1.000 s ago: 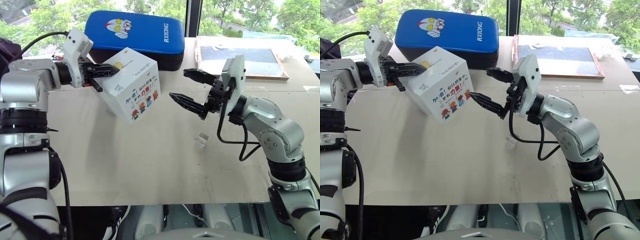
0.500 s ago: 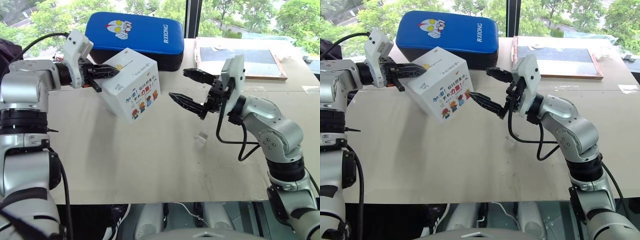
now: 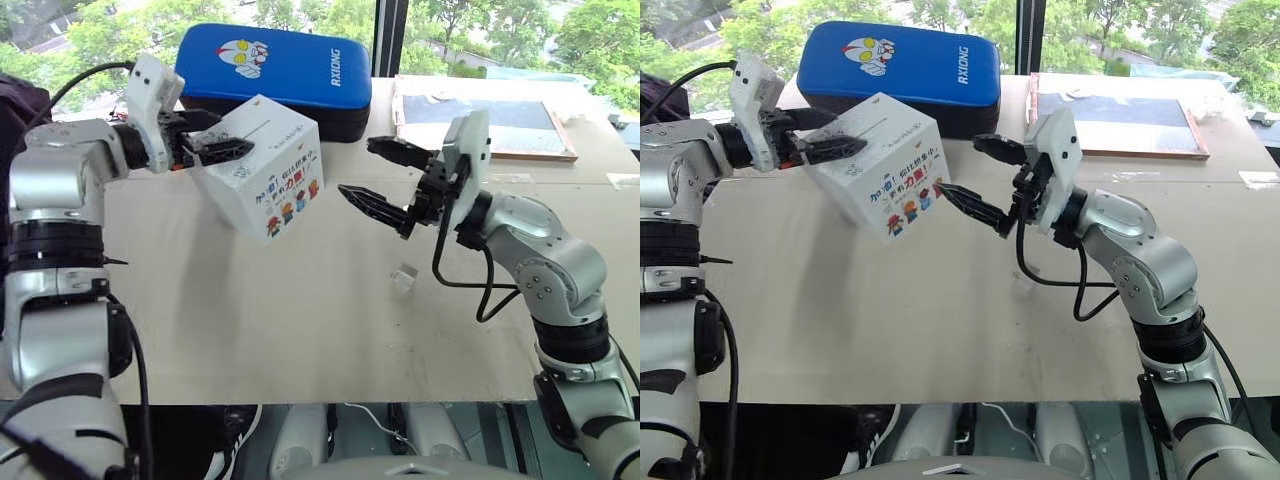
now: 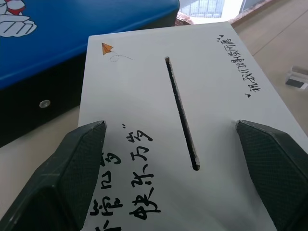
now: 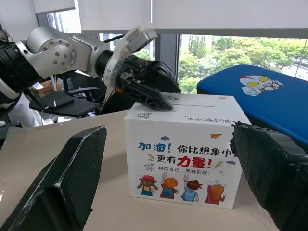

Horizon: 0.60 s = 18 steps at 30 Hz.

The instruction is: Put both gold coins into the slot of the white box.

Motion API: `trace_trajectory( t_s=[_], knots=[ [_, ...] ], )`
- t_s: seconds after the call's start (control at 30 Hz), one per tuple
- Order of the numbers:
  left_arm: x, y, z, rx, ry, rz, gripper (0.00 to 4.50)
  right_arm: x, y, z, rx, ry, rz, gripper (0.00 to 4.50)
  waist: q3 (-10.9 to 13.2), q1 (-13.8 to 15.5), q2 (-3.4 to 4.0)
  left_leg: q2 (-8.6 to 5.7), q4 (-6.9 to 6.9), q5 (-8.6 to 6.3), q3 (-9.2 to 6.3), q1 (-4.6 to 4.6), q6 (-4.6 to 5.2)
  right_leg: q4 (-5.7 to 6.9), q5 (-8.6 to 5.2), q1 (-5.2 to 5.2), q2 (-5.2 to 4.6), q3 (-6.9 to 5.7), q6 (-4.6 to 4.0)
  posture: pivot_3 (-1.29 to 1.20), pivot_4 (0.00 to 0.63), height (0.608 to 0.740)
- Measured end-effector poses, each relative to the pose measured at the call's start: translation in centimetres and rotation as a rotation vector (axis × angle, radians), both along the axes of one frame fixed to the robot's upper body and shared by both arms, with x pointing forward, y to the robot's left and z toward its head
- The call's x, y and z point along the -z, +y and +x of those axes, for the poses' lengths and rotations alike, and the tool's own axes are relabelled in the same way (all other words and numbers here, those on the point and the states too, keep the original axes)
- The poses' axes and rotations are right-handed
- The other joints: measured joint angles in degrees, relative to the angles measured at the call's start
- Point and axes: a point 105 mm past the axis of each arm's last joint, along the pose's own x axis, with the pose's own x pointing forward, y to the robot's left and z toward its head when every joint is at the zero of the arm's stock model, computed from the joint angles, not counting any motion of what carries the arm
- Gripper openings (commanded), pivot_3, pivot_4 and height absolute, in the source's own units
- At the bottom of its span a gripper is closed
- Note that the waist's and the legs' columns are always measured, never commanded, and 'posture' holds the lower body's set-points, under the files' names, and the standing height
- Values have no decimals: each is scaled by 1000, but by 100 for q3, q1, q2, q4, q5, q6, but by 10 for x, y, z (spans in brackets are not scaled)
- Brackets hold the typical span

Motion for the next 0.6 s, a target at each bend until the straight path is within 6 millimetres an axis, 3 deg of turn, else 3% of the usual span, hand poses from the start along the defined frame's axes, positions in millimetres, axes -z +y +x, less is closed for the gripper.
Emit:
trace_trajectory(
  t_s=[0.17,0.23,0.3,0.4,0.47,0.6],
  knots=[
    [-64,-49,-49,306,-214,-219,4453,6,-29,4,52,14,20,4500,2,-5,-6,-2,5,3,0,-17,-6,-24,0,-1,-13,-1,2,0,150,740],
    [-67,-64,-69,386,-245,-241,4453,3,-47,3,73,4,63,4500,1,-6,-6,-2,0,2,0,-10,-5,-25,0,2,-14,2,2,0,150,740],
    [-44,-80,-83,432,-185,-219,4453,11,-68,0,97,3,66,4500,0,-7,-3,-1,-8,0,-3,2,0,-25,0,10,-13,14,2,0,150,740],
    [-1,-93,-87,418,-53,-182,4453,38,-94,-1,163,64,-9,4500,-1,-3,-3,1,-10,-1,-10,17,2,-16,0,21,-7,17,0,0,150,740],
    [34,-98,-89,378,29,-128,4453,66,-111,-5,198,122,-79,4500,-1,-8,-3,1,-11,-2,-8,33,3,-14,-1,35,-5,22,-1,0,150,740],
    [126,-100,-99,271,180,-55,4453,137,-141,-25,271,264,-201,4500,-5,-15,7,2,-21,-2,4,59,3,-27,-2,60,-4,36,-2,0,150,740]
  ],
)
